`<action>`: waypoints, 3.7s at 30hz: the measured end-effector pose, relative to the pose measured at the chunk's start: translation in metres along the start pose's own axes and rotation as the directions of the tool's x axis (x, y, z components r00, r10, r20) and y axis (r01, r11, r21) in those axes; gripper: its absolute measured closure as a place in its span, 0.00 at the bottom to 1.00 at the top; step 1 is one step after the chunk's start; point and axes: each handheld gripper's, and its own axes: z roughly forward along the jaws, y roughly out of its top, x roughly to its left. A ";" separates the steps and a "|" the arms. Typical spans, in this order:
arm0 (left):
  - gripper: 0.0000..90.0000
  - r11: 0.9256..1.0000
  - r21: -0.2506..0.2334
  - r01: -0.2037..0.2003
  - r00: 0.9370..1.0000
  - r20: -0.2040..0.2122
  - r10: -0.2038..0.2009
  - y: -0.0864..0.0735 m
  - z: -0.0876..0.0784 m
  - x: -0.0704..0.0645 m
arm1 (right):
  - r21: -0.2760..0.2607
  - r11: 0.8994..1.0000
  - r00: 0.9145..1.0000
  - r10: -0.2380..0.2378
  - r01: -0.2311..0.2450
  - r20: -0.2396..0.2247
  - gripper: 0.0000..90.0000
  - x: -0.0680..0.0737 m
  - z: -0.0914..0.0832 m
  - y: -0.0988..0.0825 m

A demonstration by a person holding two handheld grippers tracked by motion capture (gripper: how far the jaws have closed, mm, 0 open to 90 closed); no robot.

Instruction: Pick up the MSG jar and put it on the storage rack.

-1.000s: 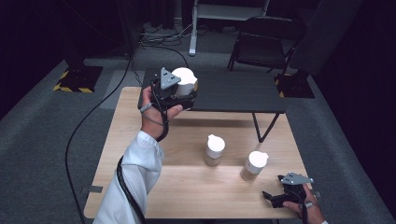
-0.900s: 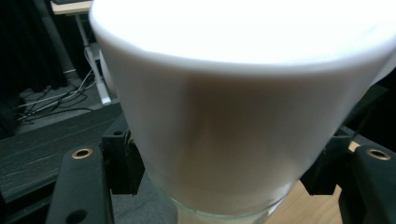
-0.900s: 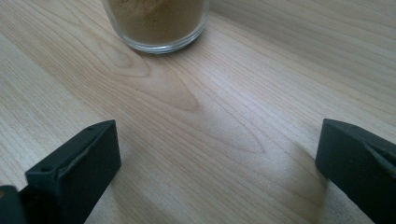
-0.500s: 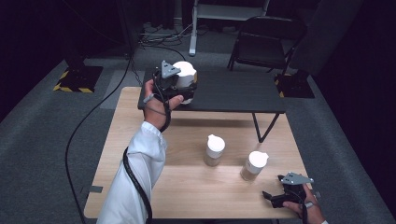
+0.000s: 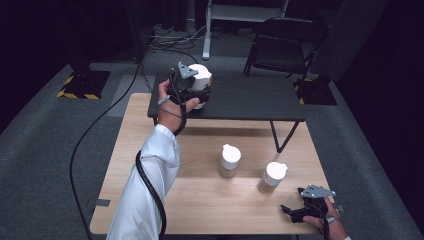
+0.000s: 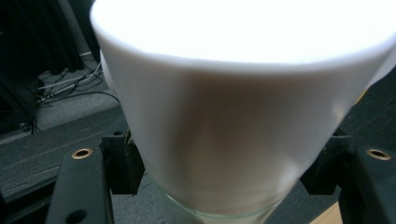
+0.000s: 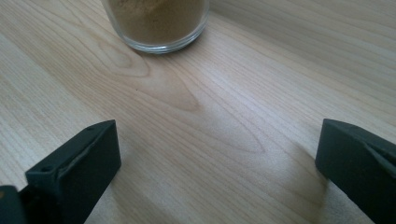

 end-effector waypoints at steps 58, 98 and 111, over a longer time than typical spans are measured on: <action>0.01 0.993 -0.113 0.035 0.997 -0.062 -0.042 -0.042 -0.001 -0.006 | 0.000 1.000 1.000 0.000 0.000 0.000 0.00 0.000 0.000 0.000; 0.01 0.956 -0.119 -0.269 0.962 -0.080 0.261 -0.127 -0.058 -0.046 | 0.000 1.000 1.000 0.000 0.000 0.000 0.00 0.000 0.000 0.000; 0.01 0.936 -0.066 -0.346 0.938 -0.057 0.343 -0.149 -0.063 -0.056 | 0.000 1.000 1.000 0.000 0.000 0.001 0.00 0.000 0.000 0.000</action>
